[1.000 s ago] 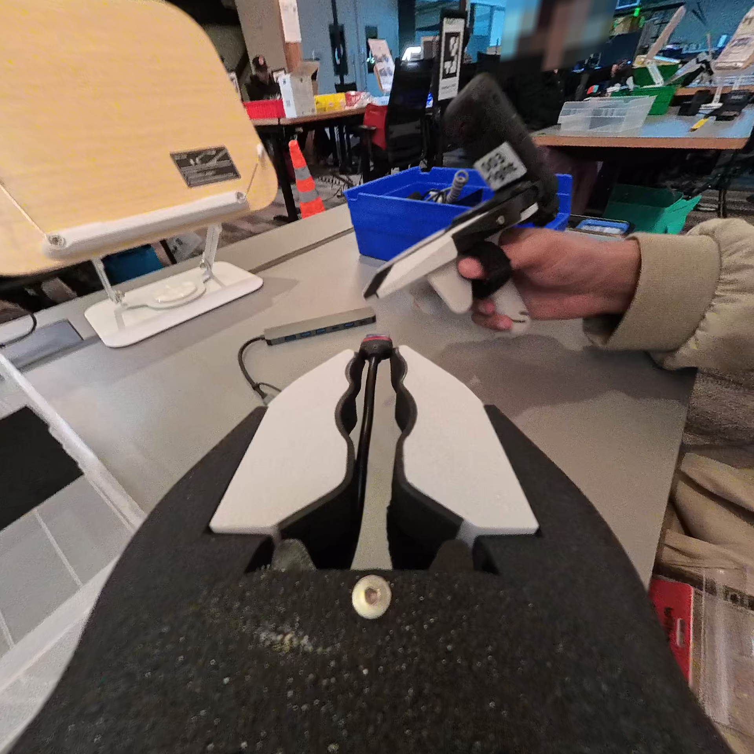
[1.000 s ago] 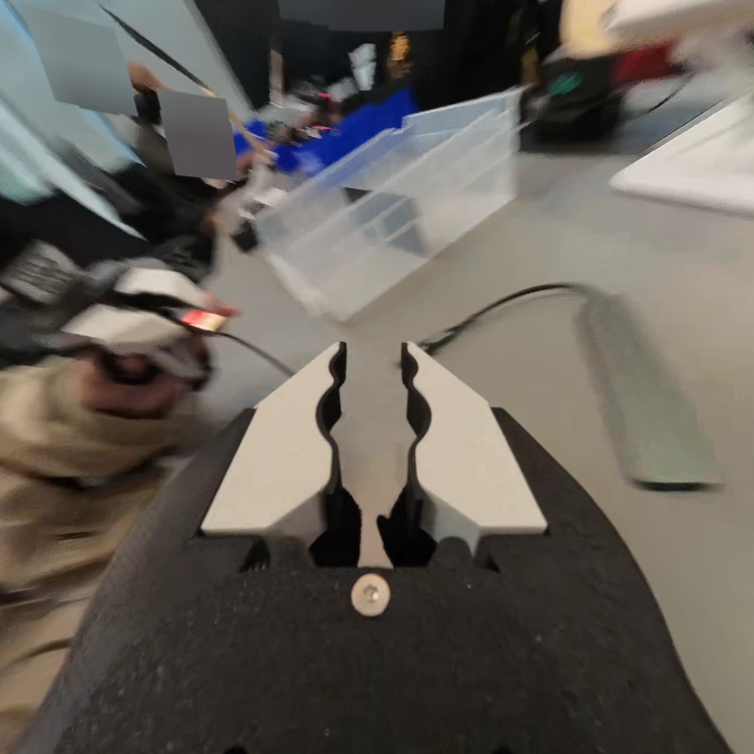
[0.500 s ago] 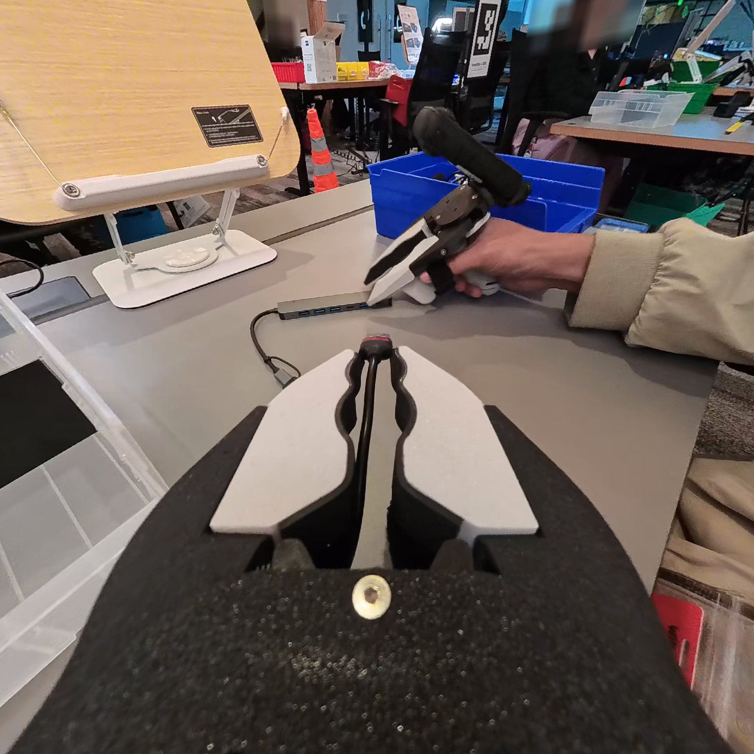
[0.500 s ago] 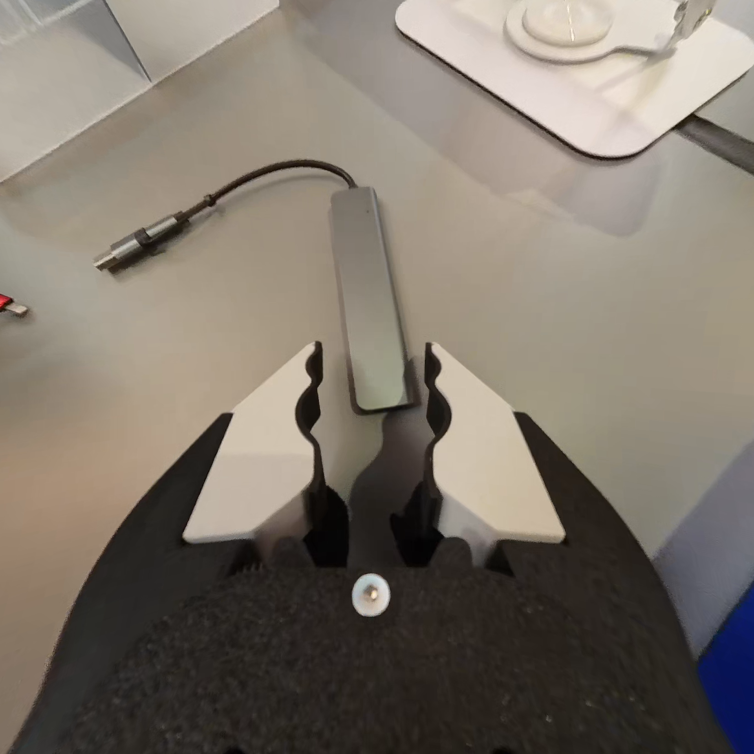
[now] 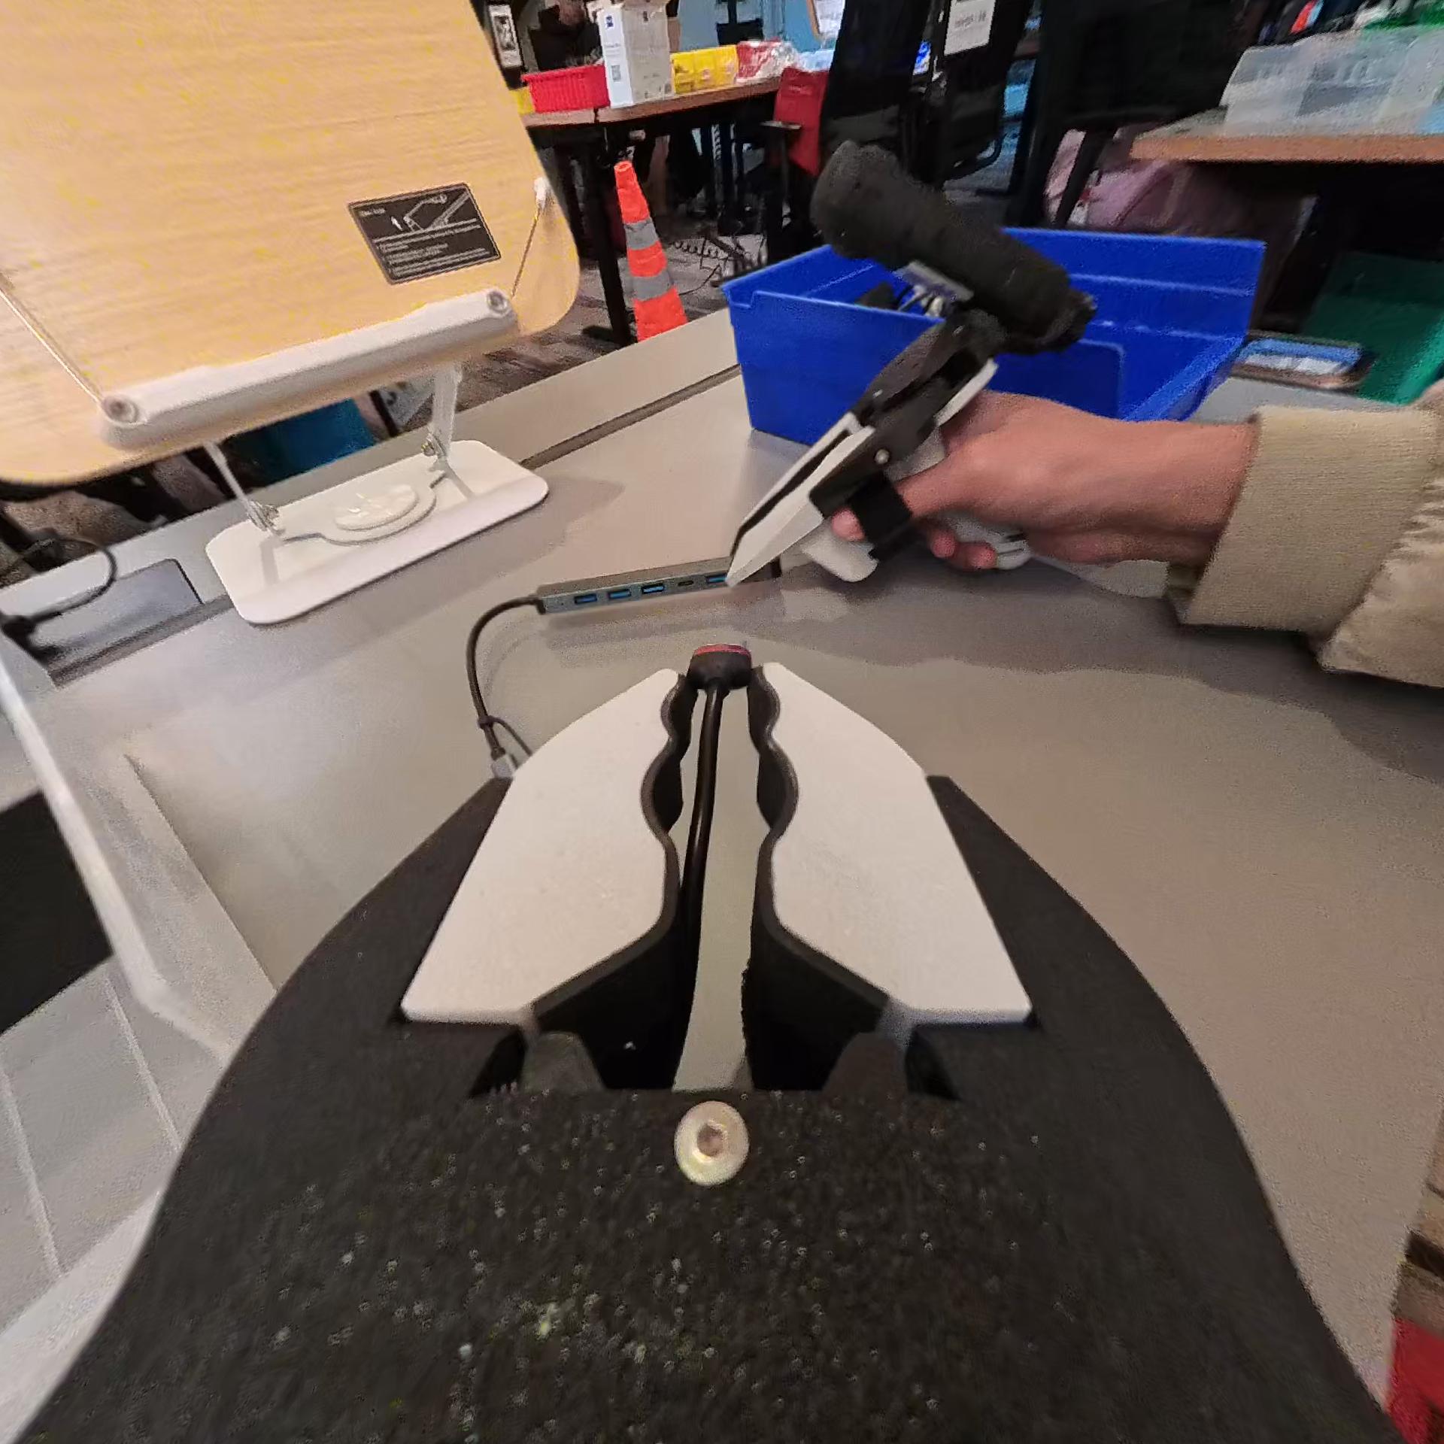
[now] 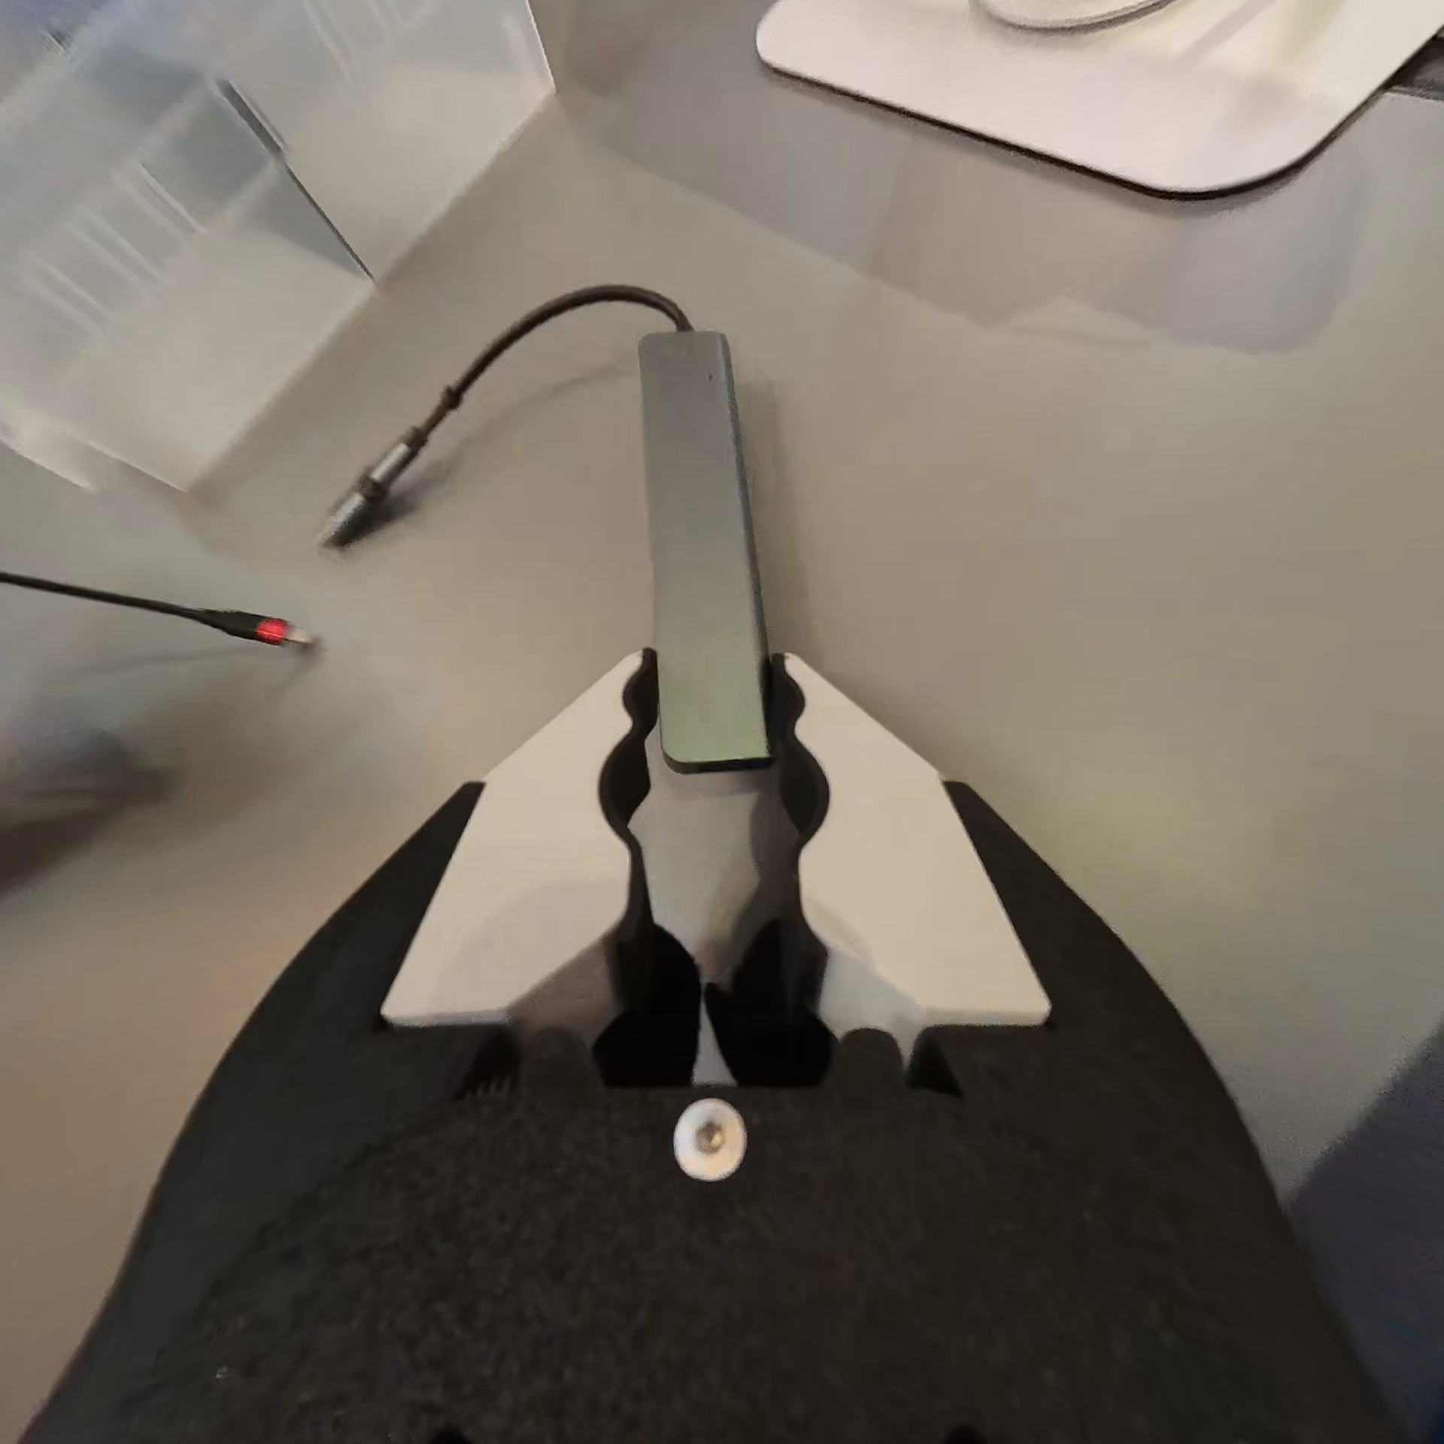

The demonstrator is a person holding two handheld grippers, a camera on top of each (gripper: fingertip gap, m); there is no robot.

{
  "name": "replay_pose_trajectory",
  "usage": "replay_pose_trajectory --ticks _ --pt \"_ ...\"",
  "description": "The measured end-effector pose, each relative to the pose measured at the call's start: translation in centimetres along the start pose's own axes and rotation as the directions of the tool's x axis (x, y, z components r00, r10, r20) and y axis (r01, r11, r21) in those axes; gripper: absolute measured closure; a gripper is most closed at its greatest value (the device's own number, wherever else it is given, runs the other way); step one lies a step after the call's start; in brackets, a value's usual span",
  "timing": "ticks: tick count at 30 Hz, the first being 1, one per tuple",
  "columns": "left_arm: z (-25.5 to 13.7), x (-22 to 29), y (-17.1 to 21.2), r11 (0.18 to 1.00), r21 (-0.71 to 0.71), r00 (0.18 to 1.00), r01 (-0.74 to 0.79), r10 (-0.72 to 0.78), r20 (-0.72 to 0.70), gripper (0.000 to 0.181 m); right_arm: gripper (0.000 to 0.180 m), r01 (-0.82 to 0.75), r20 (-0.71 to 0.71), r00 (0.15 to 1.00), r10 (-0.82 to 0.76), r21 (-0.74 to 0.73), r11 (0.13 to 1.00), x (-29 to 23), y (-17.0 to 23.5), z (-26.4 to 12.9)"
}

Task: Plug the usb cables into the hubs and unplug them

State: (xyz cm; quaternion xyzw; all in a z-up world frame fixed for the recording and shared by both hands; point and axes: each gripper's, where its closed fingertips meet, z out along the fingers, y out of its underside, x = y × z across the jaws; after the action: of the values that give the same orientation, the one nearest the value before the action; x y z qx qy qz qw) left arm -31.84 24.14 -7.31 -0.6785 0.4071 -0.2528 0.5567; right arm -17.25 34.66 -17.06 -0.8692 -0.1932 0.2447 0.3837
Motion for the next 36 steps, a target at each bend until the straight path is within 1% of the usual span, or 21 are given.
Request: replay_pose_trajectory --ticks 1,4,7,9,11,15,16,18,21,29,36 --pt "0.5 0.1 -0.3 1.000 -0.006 1.000 -0.019 0.019 0.012 0.167 0.152 -0.026 0.027 0.999 0.025 0.017 1.000 -0.7 -0.4 -0.6" --pt "1.9 -0.2 -0.9 0.998 -0.038 0.997 -0.055 0.057 0.054 0.167 0.151 -0.057 0.103 0.993 0.048 0.088 0.995 -3.5 -1.8 -2.9" --pt "3.3 -1.1 -1.9 0.999 -0.037 0.997 -0.010 0.012 0.077 0.167 0.151 -0.083 0.174 0.983 0.055 0.160 0.984 -6.3 -2.7 -5.1" --pt "4.0 -1.4 -2.6 0.999 -0.030 0.997 0.019 -0.017 0.076 0.167 0.151 -0.079 0.174 0.984 0.045 0.197 0.977 -7.4 -2.8 -6.0" --pt "4.5 -1.4 -2.9 0.999 -0.041 0.996 0.008 -0.005 0.093 0.167 0.151 -0.100 0.169 0.984 0.060 0.234 0.967 -8.0 -2.8 -6.7" --pt "5.6 -0.3 -2.6 0.998 -0.050 0.995 -0.028 0.033 0.089 0.167 0.151 -0.056 0.098 0.995 0.029 0.279 0.959 -8.3 -2.9 -7.4" --pt "5.8 0.0 -2.4 0.998 -0.053 0.994 -0.046 0.051 0.095 0.167 0.151 -0.056 0.099 0.995 0.029 0.283 0.958 -8.7 -3.0 -7.4" --pt "6.0 0.4 -2.5 0.995 -0.031 0.989 -0.093 0.096 0.114 0.167 0.152 -0.036 0.055 0.998 0.022 0.277 0.960 -8.8 -2.9 -7.1" --pt "5.9 0.4 -2.8 0.981 -0.014 0.967 -0.196 0.196 0.163 0.167 0.151 -0.039 0.079 0.997 0.019 0.261 0.965 -9.8 -2.7 -6.5" --pt "5.7 -0.7 -2.3 0.992 -0.013 0.979 -0.127 0.128 0.162 0.167 0.151 0.006 0.066 0.998 -0.022 0.237 0.972 -10.5 -2.4 -5.9" --pt "5.7 -0.9 -2.0 0.995 -0.020 0.982 -0.100 0.102 0.156 0.167 0.151 -0.013 0.086 0.996 -0.008 0.236 0.972 -10.6 -2.4 -6.0"
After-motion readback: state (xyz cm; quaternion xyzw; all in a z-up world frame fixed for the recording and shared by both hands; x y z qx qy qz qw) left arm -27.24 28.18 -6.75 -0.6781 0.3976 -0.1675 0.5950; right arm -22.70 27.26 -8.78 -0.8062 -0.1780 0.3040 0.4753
